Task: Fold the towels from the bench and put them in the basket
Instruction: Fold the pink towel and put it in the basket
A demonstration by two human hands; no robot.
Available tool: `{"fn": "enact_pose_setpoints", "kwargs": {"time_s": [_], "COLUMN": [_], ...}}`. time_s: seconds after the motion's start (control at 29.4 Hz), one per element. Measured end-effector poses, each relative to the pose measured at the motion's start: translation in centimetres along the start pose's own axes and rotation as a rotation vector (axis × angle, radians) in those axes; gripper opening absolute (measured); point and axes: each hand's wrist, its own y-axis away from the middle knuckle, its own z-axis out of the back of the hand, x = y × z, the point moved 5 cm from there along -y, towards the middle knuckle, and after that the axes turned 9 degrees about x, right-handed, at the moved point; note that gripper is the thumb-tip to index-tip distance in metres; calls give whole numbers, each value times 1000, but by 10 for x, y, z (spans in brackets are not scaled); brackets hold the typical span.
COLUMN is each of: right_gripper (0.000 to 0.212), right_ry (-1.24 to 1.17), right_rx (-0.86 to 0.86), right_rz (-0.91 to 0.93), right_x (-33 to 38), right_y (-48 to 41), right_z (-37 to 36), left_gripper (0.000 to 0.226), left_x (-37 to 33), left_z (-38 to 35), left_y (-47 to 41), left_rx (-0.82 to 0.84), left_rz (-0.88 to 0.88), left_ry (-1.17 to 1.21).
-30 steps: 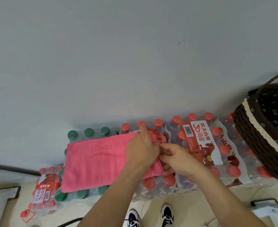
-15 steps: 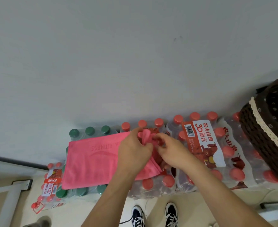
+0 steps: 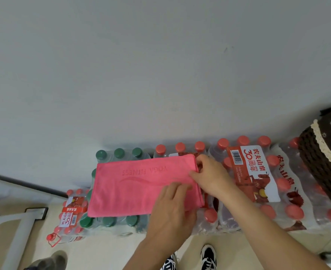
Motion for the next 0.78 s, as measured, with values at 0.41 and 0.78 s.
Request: {"fn": "enact_pose_setpoints", "kwargs": {"time_s": [0.41,0.78], "right_gripper": [26,31], "right_ry": [105,-1157], "right_rx": [-92,-236], "right_rz": [-120,138], "right_x": [9,41], "right_y": [-1,71], "right_z": [-7,94], "left_gripper": [30,28], "left_x": [0,-70], "left_z": [-14,72], "left_y": [-5,-16], "left_rx": [106,-20], "left_rz": [-43,-37], "left_ry": [-307,752]}}
